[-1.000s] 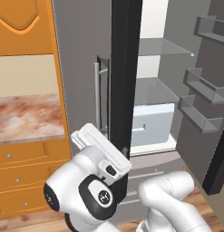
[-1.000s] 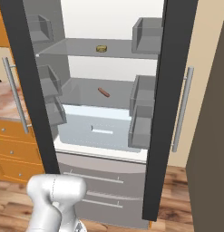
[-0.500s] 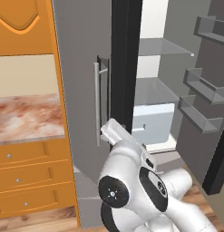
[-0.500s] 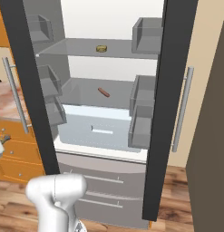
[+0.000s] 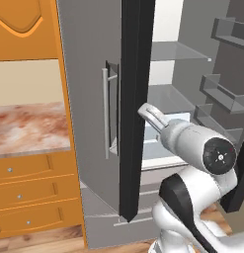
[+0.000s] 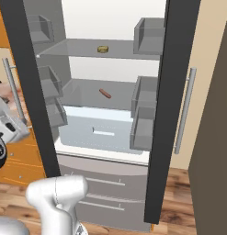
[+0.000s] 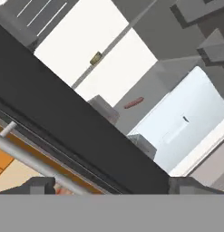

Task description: Retrieve the sausage and cheese from the fridge and place them on the cutting board on the counter.

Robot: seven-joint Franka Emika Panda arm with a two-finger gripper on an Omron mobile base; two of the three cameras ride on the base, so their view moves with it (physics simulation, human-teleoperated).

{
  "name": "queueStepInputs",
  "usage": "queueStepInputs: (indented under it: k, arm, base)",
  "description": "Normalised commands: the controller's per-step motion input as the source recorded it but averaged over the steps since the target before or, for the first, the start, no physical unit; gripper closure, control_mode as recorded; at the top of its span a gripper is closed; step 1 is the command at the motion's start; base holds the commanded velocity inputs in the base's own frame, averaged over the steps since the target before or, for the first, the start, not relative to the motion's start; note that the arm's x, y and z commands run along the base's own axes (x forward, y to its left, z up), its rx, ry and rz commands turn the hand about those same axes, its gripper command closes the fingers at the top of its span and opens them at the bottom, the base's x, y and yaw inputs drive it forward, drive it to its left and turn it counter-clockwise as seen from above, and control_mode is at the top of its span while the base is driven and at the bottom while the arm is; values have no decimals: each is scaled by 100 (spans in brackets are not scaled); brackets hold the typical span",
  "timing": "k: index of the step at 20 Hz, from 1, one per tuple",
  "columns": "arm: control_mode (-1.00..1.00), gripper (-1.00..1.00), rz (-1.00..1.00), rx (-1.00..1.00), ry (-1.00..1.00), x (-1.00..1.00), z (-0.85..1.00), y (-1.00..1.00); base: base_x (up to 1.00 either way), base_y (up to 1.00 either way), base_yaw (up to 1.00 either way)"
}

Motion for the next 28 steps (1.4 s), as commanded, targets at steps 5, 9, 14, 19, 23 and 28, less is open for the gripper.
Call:
queueStepInputs:
  k: [5,9,14,19,23,28]
  arm:
    - [-100,-100,43,5,-15,73,-13,-33]
    - [-100,-100,24,1,-7,72,-31,-43]
    - [-100,-100,2,-2,0,43,-34,-26]
    - [-100,-100,0,0,1,25,-6,-29]
    - [-100,-100,1,0,10,61,0,-19]
    - [-100,-100,1,0,7,59,-2,-33]
  base:
    - [0,0,0]
    - [0,0,0]
    - [0,0,0]
    - [0,0,0]
    - [0,0,0]
    - [0,0,0]
